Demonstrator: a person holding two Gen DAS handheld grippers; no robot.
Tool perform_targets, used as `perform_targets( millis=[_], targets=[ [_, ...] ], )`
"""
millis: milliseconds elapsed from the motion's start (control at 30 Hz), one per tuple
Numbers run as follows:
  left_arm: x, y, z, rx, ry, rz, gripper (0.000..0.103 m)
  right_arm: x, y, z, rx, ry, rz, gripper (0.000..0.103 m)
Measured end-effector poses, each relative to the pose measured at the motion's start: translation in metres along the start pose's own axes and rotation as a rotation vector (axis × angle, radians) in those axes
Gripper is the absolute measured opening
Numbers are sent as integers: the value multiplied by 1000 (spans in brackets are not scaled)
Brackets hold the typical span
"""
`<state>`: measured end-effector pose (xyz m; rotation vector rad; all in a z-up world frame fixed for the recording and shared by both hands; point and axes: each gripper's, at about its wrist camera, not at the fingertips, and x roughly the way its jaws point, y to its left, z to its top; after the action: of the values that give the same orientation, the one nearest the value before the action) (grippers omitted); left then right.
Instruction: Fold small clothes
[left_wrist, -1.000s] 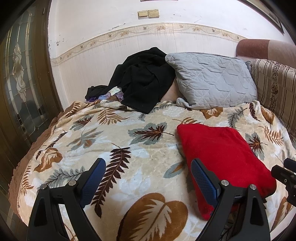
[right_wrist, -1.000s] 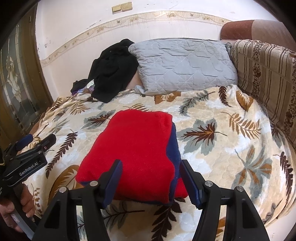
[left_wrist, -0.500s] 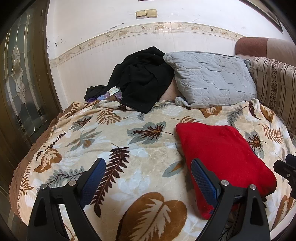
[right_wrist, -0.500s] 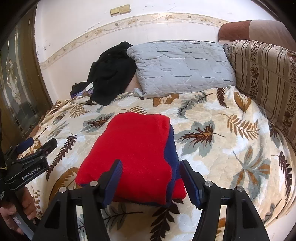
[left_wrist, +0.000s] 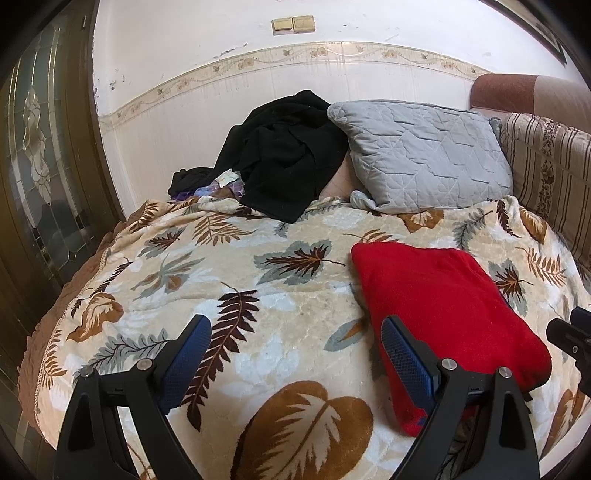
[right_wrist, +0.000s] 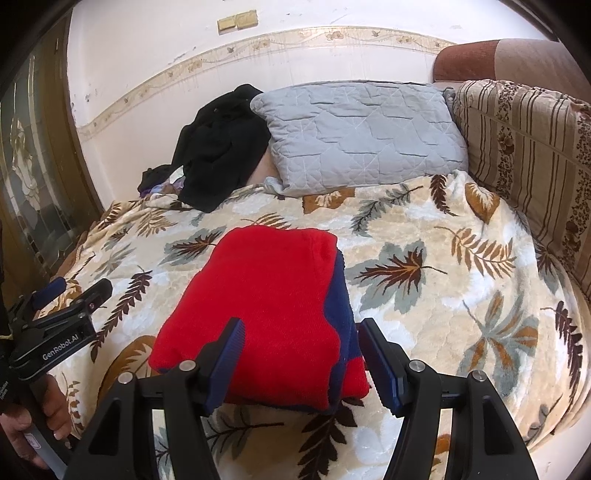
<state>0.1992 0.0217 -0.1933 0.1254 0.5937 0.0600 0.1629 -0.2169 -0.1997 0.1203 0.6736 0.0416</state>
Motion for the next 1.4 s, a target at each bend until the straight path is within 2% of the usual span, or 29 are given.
perform_targets(
  millis=[800,1400],
  targets=[
    [-4,-4,0,6,0,-1,93,1,1,1,0,-6,-25,68],
    [-7,9,1,-17,-2,8,93,5,18,0,-11,-5,-25,68]
  ],
)
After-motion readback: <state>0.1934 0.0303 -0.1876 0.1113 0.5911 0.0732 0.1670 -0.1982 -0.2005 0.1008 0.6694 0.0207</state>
